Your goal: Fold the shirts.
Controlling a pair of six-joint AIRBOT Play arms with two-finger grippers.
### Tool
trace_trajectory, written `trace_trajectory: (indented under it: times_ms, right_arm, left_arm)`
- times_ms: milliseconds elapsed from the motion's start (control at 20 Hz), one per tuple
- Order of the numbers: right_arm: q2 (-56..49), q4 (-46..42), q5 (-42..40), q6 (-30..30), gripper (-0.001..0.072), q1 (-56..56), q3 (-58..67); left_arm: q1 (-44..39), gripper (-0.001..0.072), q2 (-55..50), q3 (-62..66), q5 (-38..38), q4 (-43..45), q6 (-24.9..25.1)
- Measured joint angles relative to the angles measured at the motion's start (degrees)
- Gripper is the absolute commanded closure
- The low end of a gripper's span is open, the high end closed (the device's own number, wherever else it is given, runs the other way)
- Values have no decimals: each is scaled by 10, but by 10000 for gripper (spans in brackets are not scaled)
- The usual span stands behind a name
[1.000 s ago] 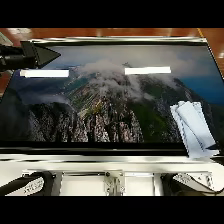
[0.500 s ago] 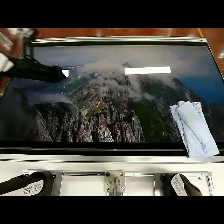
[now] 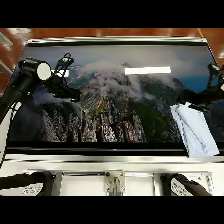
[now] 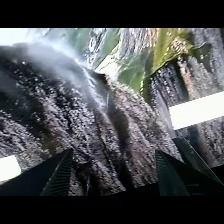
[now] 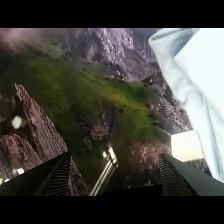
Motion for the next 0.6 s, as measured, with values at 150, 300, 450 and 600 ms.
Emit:
trace_trajectory:
  times_ms: [150, 300, 450, 600]
  right_arm:
    - [-11, 1, 14, 3, 45, 11, 1]
    - [-16, 1, 22, 3, 45, 14, 1]
    - [-17, 2, 26, 4, 45, 16, 1]
    - [-18, 2, 26, 4, 45, 16, 1]
  left_arm:
    - [-3, 106, -6, 0, 5, 6, -3]
    - [-4, 106, -12, 0, 8, 9, -4]
    - [-5, 106, -17, 0, 9, 10, -4]
    - [-5, 106, -19, 0, 10, 11, -4]
